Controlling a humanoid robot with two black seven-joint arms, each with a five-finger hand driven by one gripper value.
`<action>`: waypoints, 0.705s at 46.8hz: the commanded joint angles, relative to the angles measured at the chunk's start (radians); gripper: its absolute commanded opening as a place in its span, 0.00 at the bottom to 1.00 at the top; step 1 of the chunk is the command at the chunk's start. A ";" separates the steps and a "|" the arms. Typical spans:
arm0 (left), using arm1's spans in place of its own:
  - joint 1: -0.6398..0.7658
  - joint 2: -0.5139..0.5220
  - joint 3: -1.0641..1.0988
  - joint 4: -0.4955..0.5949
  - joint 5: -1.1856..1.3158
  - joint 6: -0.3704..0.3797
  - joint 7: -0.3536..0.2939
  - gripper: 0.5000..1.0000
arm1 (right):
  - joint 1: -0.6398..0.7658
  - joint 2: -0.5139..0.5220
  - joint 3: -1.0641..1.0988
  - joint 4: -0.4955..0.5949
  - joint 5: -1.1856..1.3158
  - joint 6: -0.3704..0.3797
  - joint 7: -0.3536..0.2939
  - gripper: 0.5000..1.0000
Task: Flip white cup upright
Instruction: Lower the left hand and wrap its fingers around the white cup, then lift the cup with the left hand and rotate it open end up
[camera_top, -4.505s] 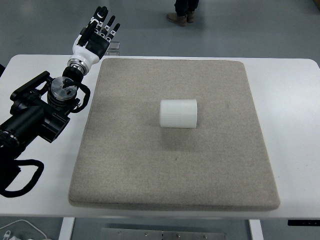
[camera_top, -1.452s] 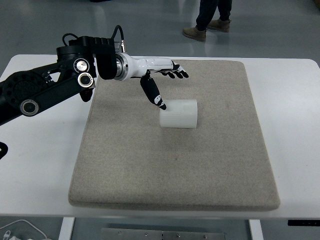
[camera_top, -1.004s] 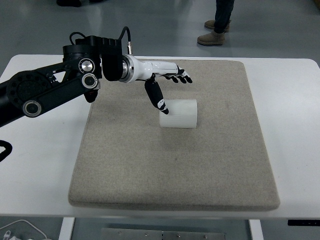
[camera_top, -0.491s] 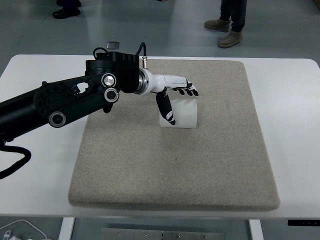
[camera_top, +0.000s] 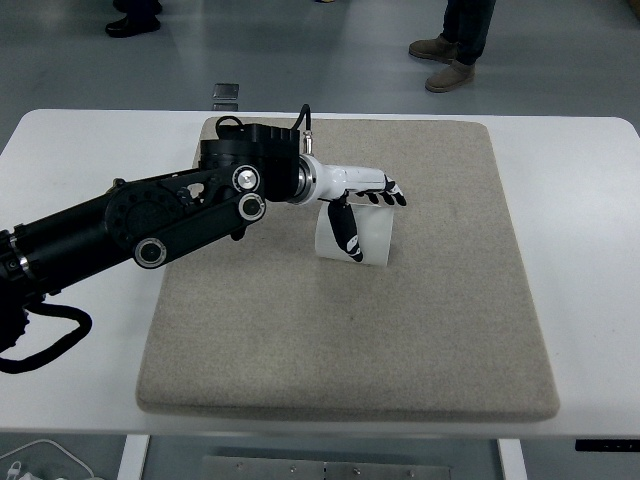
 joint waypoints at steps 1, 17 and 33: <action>0.007 -0.015 -0.001 0.010 0.006 0.000 0.000 0.92 | 0.001 0.000 0.000 0.001 0.000 0.000 0.000 0.86; 0.008 -0.036 0.001 0.052 0.014 -0.002 -0.009 0.89 | 0.001 0.000 0.000 0.001 0.000 0.000 0.000 0.86; 0.010 -0.036 -0.002 0.053 0.046 -0.005 -0.011 0.40 | 0.001 0.000 0.000 0.001 0.000 0.002 0.000 0.86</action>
